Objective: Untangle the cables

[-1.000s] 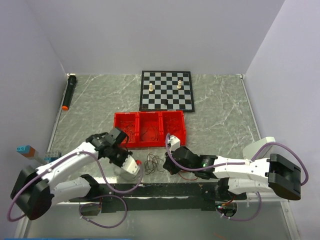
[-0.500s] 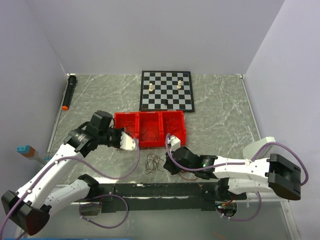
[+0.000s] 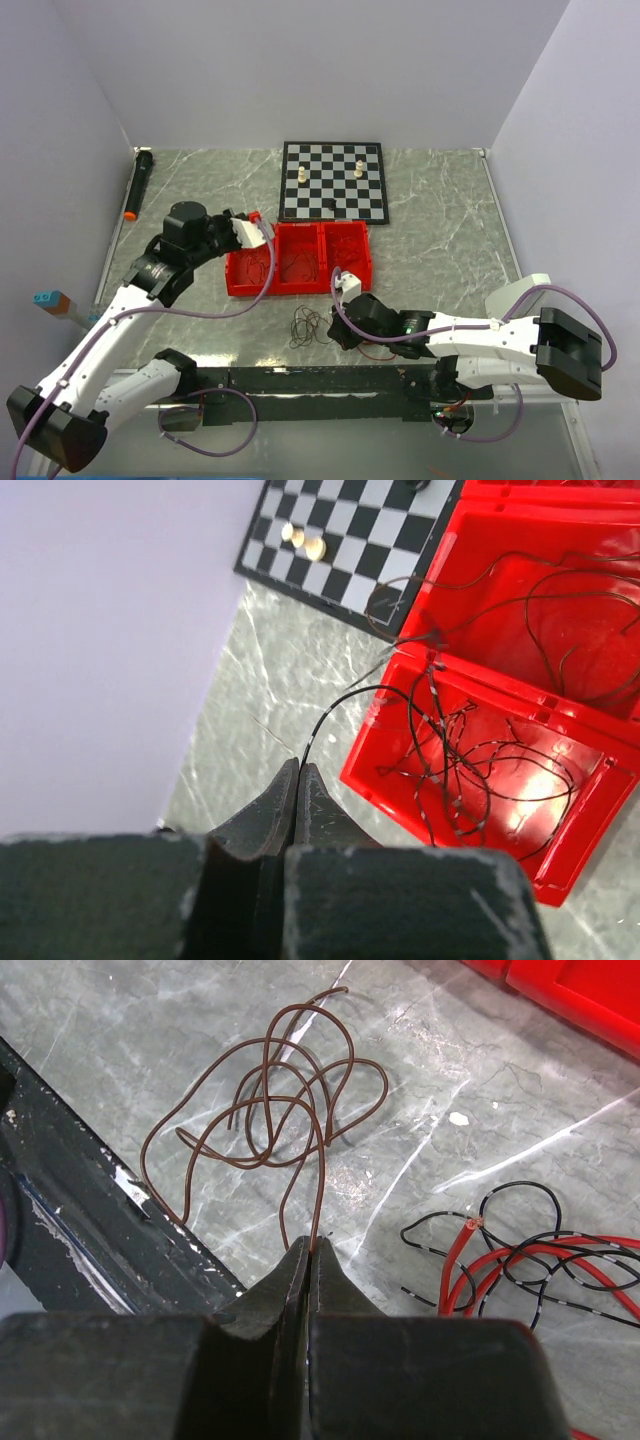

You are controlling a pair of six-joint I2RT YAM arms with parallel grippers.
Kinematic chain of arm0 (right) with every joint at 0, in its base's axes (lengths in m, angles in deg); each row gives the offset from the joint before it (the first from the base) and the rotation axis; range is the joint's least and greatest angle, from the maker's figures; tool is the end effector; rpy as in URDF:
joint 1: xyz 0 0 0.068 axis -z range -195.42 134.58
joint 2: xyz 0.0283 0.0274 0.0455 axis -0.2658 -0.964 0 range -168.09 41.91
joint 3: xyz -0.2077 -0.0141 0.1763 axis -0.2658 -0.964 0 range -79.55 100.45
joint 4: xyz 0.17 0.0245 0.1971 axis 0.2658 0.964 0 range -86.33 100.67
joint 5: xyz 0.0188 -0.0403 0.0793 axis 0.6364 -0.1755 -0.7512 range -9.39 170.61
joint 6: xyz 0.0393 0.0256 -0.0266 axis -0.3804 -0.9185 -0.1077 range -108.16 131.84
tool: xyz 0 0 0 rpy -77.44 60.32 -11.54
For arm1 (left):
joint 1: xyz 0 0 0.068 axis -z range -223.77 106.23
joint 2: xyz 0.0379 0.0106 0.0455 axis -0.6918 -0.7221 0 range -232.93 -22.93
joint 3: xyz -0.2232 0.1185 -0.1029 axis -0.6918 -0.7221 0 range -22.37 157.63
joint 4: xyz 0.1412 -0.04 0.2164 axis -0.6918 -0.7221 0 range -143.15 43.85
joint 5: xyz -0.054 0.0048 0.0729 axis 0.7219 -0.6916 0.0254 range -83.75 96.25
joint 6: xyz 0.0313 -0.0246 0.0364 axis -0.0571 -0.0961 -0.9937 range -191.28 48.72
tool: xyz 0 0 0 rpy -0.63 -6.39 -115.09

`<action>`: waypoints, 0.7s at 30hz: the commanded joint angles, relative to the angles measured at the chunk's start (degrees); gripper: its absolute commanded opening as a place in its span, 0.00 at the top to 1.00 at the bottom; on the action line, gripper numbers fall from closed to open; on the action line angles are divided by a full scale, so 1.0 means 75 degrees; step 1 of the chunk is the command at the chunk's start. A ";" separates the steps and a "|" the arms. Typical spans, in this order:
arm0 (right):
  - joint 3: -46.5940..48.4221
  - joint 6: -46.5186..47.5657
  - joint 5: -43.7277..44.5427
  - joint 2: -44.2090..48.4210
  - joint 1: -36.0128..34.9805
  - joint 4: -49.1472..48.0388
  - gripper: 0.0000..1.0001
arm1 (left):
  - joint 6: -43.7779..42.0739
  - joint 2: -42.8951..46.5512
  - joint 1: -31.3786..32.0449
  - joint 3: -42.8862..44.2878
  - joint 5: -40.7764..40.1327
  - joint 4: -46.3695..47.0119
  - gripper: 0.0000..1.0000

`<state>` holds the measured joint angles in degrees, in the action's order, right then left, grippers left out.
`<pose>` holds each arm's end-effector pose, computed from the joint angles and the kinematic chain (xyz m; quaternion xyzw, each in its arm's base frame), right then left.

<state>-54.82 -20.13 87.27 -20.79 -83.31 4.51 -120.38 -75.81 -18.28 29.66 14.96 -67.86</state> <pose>0.0843 0.1969 0.1761 -0.2538 0.8642 0.2963 0.3177 0.1848 -0.0941 0.3385 0.5361 0.6342 0.0515 0.5548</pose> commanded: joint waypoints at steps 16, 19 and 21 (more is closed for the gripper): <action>-0.0122 -0.0121 0.0167 0.0227 -0.0064 -0.0171 1.00 | 0.2831 -0.1457 -0.0071 -0.0889 -0.1571 0.1173 0.99; -0.0133 -0.0121 0.0179 0.0262 -0.0064 -0.0147 1.00 | 0.3065 -0.1433 -0.0071 -0.1323 -0.1735 0.1336 0.99; -0.0122 -0.0121 0.0191 0.0250 -0.0064 -0.0147 1.00 | 0.3183 -0.1468 -0.0071 -0.1557 -0.1992 0.1489 0.99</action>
<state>-55.58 -20.30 87.29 -20.02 -83.31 4.51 -100.60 -86.55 -18.58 20.76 3.68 -59.21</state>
